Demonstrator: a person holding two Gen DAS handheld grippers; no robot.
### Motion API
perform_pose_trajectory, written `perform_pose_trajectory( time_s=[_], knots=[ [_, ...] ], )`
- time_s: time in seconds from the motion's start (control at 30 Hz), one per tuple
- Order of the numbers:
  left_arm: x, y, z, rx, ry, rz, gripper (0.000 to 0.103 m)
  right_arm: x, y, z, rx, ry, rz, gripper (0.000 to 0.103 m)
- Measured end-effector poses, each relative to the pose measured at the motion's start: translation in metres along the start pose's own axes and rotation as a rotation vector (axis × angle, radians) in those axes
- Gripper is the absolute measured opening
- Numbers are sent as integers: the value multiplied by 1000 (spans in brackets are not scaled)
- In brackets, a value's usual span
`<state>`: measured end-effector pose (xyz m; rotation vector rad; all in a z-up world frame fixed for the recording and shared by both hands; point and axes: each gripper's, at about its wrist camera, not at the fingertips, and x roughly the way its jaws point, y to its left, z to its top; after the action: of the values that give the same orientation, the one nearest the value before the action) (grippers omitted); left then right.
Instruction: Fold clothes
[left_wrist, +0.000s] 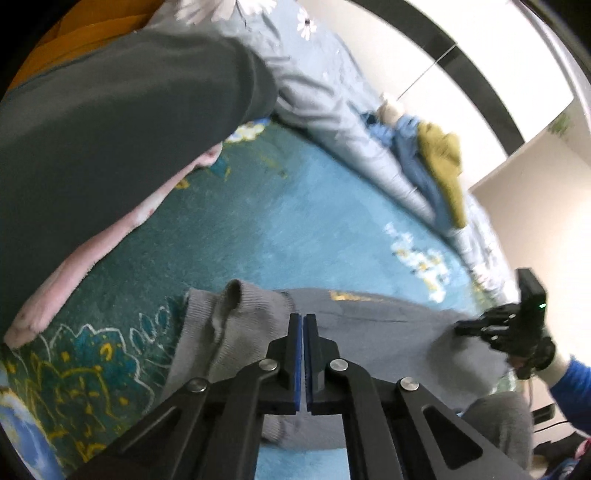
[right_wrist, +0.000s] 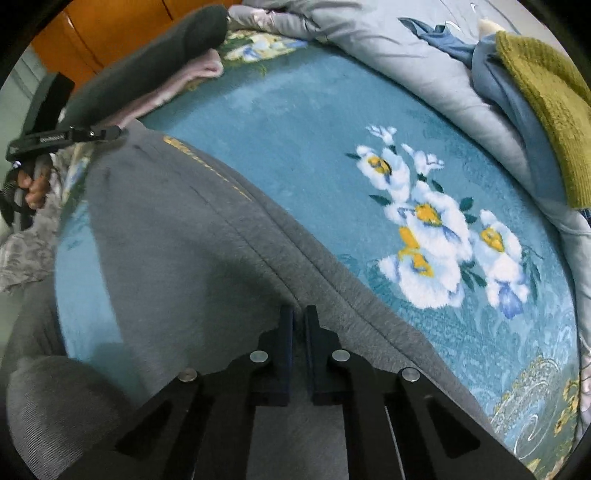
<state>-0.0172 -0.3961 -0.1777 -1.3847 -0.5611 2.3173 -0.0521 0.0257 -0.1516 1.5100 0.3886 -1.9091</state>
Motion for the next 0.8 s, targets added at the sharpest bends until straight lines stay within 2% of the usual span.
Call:
perform_pose_trajectory(
  time_s=[0.13,0.2,0.23,0.27,0.33,0.37,0.43,0.53,0.73,0.8],
  knots=[
    [-8,-4,1,46,-7,100,3,-11,1,-1,-5,-19,3,4],
    [-3,-1,5,46,7,123,5,-11,-2,3,15,-27,5,4],
    [0,0,7,46,14,134,11,-11,-1,5,24,-30,7,4],
    [2,2,9,45,21,145,24,-10,0,6,30,-31,5,4],
    [11,6,12,40,38,158,40,-11,1,10,28,-28,1,4],
    [14,9,13,37,46,163,43,-10,2,11,24,-25,0,4],
    [22,15,14,30,63,173,44,-10,3,12,21,-20,-3,4],
    [26,19,13,24,72,145,44,-5,4,14,23,-13,-6,4],
    [32,8,9,110,112,144,41,4,6,14,32,4,-13,4],
    [34,2,8,144,121,162,33,5,6,14,36,7,-15,4]
  ],
)
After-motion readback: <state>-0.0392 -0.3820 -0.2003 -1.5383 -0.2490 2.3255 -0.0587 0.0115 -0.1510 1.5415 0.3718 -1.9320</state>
